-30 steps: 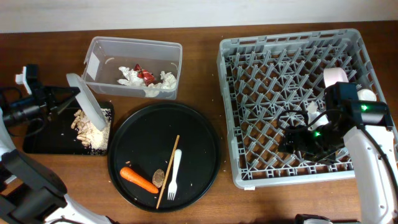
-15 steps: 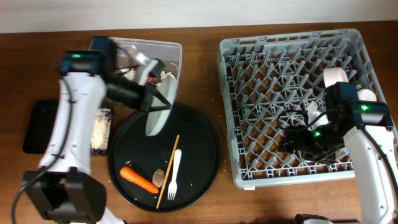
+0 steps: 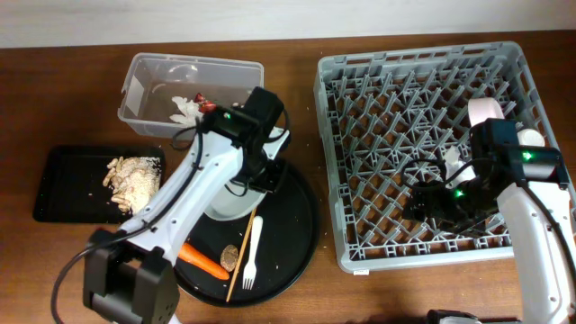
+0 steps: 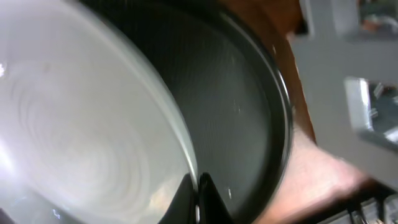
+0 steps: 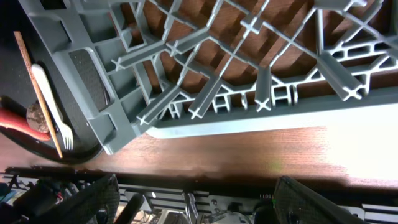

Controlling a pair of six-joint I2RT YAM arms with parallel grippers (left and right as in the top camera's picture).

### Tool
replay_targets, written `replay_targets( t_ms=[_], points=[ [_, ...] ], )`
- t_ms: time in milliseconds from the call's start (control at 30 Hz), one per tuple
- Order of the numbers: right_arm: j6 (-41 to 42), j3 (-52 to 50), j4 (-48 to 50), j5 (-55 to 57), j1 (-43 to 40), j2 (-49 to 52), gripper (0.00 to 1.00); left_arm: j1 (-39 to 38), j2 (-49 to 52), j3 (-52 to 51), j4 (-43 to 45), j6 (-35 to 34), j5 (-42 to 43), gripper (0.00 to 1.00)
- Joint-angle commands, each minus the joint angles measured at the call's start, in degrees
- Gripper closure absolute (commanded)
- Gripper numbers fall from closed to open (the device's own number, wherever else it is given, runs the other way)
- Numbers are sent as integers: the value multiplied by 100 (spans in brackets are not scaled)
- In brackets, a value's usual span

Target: Sort waste into correct bins and load items into the dishwasher rack

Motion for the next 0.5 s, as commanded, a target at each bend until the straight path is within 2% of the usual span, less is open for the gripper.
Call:
replay_targets(
  t_ms=[0,133,167,233,267,400,467],
  points=[
    [0,-20,-17,55,37,-85,17,-13,-81,-645,466,-68,-90,99],
    [0,-20,-15,52,37,-85,17,-13,-81,-944,586,-66,-87,98],
    [0,-20,-17,52,37,-85,17,-11,-83,-944,592,-66,-87,92],
    [-2,-20,-37,55,37,-85,16,-11,-83,-944,566,-68,-85,29],
    [-2,-20,-42,55,37,-85,16,-11,-87,-935,529,-66,-87,18],
    [-4,-17,-48,55,37,-87,16,24,-216,-503,101,-66,-166,17],
    [-66,-15,-68,50,39,-166,16,256,-732,-225,-66,-68,-579,15]
  ],
)
